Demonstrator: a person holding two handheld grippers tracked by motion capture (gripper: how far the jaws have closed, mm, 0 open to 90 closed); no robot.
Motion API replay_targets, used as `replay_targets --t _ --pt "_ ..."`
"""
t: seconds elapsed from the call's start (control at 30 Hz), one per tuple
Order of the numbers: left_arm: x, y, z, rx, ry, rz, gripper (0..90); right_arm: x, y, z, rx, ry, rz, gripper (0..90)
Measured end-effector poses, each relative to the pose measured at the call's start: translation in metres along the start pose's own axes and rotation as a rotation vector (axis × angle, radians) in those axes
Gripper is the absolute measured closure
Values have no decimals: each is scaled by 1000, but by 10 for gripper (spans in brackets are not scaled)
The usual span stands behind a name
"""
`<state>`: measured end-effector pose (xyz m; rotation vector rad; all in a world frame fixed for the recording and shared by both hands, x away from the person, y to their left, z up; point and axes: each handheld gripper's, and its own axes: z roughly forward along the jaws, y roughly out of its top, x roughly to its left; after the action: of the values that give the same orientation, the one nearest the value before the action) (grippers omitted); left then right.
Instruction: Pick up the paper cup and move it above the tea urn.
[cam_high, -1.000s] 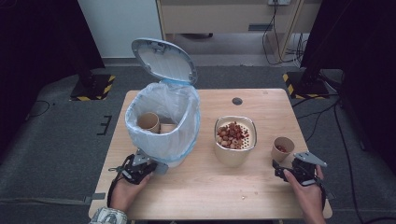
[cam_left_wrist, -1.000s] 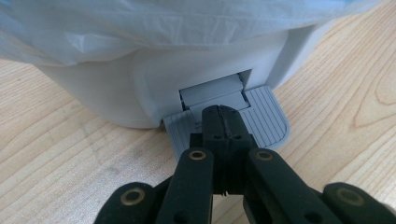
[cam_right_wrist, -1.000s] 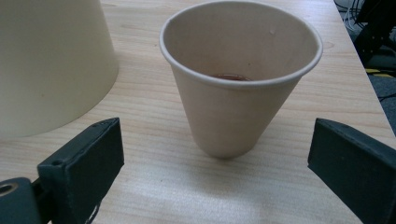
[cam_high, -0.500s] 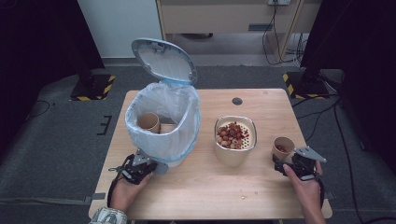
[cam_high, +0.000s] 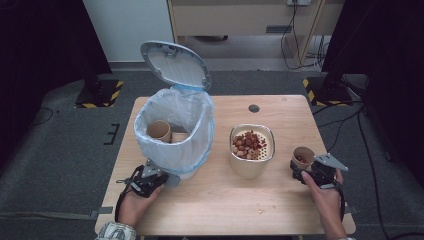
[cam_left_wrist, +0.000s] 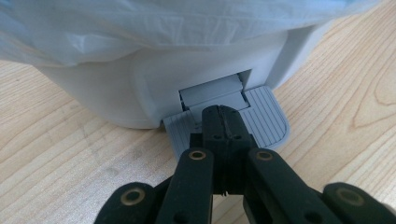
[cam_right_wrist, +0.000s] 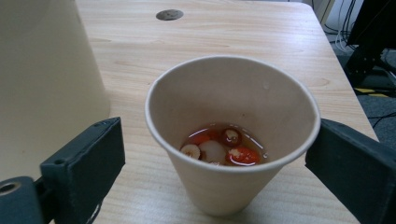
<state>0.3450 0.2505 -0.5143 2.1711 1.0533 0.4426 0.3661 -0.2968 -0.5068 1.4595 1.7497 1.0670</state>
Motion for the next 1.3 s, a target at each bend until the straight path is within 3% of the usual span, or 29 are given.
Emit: replay_targets --t 0.43,0.97,1.3 --pt "0 0 0 0 -1 -2 899 1 7 14 -10 -31 -42 98" --pt "-1 0 0 0 -1 0 899 -2 6 30 5 -26 -29 144" --pt "-1 0 0 0 -1 1 899 -3 6 31 1 -19 -34 168"
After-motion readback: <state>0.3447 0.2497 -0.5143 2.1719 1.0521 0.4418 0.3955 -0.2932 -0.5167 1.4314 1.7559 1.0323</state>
